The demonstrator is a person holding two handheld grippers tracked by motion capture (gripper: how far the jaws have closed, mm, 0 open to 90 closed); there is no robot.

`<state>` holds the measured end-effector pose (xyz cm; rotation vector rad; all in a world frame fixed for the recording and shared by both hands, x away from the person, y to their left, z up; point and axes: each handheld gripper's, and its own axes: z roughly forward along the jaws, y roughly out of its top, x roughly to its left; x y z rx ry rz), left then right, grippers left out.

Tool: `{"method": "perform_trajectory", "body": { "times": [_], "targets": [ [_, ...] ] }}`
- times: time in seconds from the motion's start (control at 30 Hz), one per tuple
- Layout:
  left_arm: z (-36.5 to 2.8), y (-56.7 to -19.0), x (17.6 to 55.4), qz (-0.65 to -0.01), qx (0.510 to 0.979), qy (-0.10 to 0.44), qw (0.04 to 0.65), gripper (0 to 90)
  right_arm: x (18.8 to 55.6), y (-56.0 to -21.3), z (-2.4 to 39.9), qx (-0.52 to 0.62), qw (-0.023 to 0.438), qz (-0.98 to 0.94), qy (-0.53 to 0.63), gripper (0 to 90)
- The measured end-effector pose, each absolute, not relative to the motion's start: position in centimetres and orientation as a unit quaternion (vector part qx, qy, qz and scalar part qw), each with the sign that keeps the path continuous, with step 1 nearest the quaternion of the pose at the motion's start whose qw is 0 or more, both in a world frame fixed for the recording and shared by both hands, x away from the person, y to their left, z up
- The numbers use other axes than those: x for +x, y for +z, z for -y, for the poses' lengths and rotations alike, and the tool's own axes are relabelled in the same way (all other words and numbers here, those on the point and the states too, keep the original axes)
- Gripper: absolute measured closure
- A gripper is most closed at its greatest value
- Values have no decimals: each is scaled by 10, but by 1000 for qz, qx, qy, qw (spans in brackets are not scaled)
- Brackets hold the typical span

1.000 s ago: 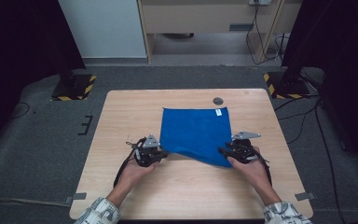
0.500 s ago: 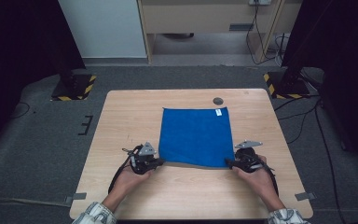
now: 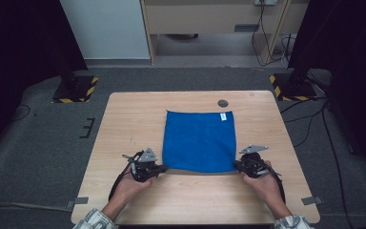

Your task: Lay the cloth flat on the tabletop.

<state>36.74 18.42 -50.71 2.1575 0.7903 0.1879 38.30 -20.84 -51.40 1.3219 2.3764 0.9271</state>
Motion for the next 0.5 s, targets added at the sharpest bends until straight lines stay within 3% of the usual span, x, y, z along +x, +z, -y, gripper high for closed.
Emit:
{"method": "perform_trajectory", "body": {
  "times": [0.37,0.47,0.5],
  "targets": [
    [-181,-507,339,-300,866,49,397,888,356,-507,218,456,109,-822,324,875],
    [-183,-506,334,-305,861,44,405,856,351,-505,218,454,110,-819,333,759],
    [-183,-506,334,-305,861,44,405,781,350,-504,218,451,113,-818,338,700]
  ]
}}
